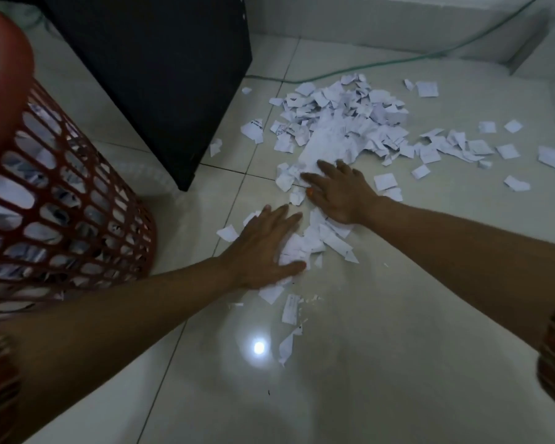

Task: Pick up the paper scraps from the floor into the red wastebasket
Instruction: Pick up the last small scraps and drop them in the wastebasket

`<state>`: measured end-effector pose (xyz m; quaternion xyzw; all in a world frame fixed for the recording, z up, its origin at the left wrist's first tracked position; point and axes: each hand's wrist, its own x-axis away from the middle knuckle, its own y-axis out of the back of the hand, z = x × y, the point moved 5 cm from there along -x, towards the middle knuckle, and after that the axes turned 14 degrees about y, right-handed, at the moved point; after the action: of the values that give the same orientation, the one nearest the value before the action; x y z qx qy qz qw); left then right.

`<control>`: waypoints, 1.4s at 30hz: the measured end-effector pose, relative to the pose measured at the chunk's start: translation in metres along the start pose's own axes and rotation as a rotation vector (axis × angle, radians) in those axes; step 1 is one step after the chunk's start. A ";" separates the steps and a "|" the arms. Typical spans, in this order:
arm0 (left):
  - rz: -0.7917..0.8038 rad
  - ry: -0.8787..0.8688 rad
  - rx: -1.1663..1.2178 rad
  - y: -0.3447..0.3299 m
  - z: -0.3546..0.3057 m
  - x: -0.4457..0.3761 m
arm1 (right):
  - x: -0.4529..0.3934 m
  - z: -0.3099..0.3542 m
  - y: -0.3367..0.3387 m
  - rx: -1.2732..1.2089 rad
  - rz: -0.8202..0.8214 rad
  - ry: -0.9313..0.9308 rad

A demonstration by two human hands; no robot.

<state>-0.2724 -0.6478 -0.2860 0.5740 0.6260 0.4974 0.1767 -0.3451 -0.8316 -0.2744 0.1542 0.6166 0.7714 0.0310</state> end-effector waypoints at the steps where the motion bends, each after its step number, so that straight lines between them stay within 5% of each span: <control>1: 0.037 -0.004 -0.060 -0.005 -0.004 0.008 | 0.005 0.003 0.002 0.007 0.000 0.031; 5: 0.045 -0.086 -0.280 -0.029 -0.008 0.033 | 0.025 0.016 0.006 0.042 0.020 0.149; 13: -0.208 -0.129 -0.354 -0.034 -0.008 0.051 | 0.053 0.055 0.003 0.038 0.049 0.374; 23: -0.238 -0.256 -0.329 -0.007 -0.015 0.025 | 0.062 0.057 0.020 0.077 -0.175 0.325; 33: -0.216 -0.251 -0.218 0.009 -0.006 0.031 | 0.038 0.055 -0.031 0.025 0.096 0.190; 42: -0.344 -0.156 -0.097 0.029 0.019 0.032 | 0.032 0.072 -0.033 0.106 -0.313 0.263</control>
<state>-0.2503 -0.6159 -0.2594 0.4859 0.6748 0.4435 0.3344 -0.3597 -0.7482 -0.2856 -0.0441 0.6715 0.7371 0.0614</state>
